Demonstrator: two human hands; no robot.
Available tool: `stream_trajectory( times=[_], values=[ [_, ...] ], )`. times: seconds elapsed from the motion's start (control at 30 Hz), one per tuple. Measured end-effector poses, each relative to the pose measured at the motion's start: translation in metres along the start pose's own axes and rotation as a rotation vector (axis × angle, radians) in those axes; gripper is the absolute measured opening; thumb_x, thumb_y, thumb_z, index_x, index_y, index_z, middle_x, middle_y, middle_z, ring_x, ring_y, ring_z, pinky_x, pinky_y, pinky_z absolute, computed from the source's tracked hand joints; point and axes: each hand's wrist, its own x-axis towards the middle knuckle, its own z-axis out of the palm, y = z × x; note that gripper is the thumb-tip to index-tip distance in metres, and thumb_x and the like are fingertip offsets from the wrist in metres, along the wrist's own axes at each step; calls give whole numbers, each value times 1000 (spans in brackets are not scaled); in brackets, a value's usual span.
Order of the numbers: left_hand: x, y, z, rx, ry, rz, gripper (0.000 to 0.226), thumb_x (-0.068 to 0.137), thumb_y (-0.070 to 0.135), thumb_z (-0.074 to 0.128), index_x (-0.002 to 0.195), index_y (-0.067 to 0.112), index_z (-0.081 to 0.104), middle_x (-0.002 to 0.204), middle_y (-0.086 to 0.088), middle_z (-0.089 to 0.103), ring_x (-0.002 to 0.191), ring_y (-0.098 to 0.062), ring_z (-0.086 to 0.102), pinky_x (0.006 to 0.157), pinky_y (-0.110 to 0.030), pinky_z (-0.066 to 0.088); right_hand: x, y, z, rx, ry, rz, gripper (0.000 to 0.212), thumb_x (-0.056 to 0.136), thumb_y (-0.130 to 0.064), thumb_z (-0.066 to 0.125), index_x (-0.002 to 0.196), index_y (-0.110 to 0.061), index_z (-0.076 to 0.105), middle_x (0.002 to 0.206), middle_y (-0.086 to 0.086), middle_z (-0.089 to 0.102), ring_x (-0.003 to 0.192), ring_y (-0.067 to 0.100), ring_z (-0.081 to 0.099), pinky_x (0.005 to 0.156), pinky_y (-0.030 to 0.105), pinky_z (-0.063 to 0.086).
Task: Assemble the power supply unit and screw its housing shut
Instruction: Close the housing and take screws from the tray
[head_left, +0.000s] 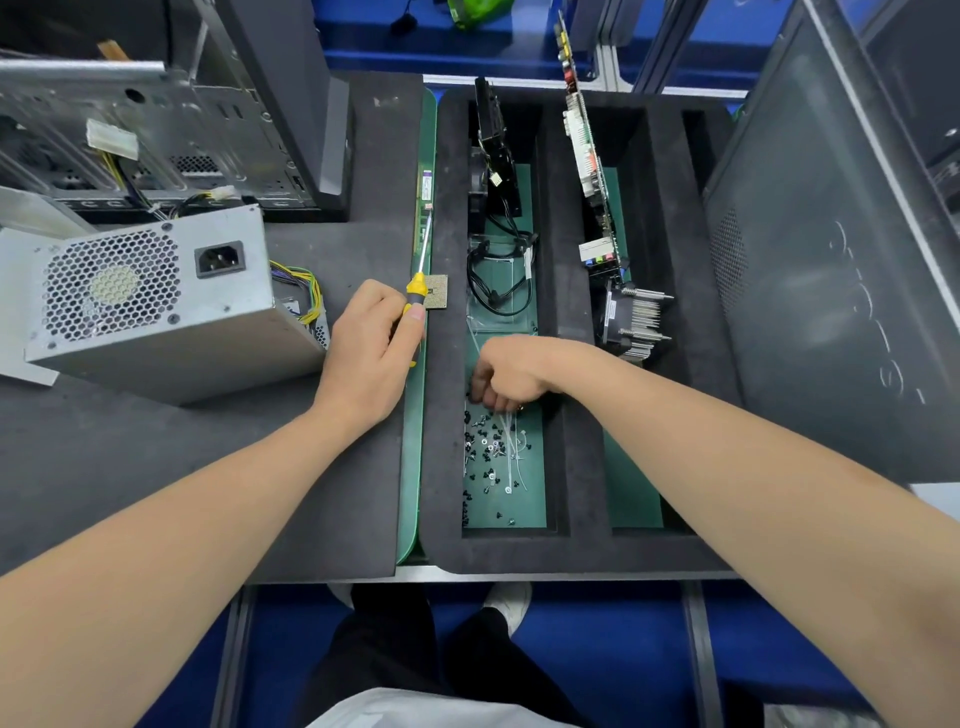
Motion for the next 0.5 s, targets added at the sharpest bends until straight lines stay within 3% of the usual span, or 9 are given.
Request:
stream_trajectory(
  times=[0.07,0.13,0.17,0.23,0.3,0.4,0.5],
  values=[
    [0,0,0,-5,3,2,40,107,25,46,77,3,60,94,-4,48,89,-16,51,80,-30,41,-3,0,-6,26,120,-15,32,99,6,56,130,5,66,119,22,72,100,32,70,95,41,58],
    [0,0,0,4,2,3,39,108,24,47,77,4,60,94,-4,48,89,-15,51,80,-27,41,-9,0,-4,135,-27,-7,36,101,13,43,132,14,61,102,22,68,84,33,65,75,33,61],
    [0,0,-1,13,4,6,39,108,24,47,77,4,60,94,-3,48,88,-15,51,80,-22,40,-11,-1,1,137,-113,-2,39,101,15,35,133,17,59,100,22,64,83,34,61,68,31,57],
    [0,0,-1,19,4,8,39,107,26,46,77,5,61,94,-2,48,88,-14,51,79,-12,37,-12,-1,13,101,-224,29,42,102,16,30,133,15,59,111,25,61,94,34,58,69,32,51],
    [0,-1,-1,14,1,8,40,107,27,45,77,5,61,93,-2,47,88,-14,51,80,-17,40,-11,0,22,59,-243,31,38,104,12,36,131,10,62,117,25,66,95,32,61,70,31,50],
    [0,-2,0,-8,-9,-4,40,107,27,45,77,4,60,93,-3,47,89,-17,52,82,-37,47,-10,1,18,13,7,4,26,102,-6,58,125,-1,70,107,11,76,85,24,73,71,32,59],
    [-1,-1,0,-10,-6,-5,41,106,29,44,76,6,60,93,-2,47,89,-15,52,83,-38,46,-8,2,7,192,68,11,32,104,5,48,132,8,63,109,22,72,93,33,71,84,36,63]
  ],
)
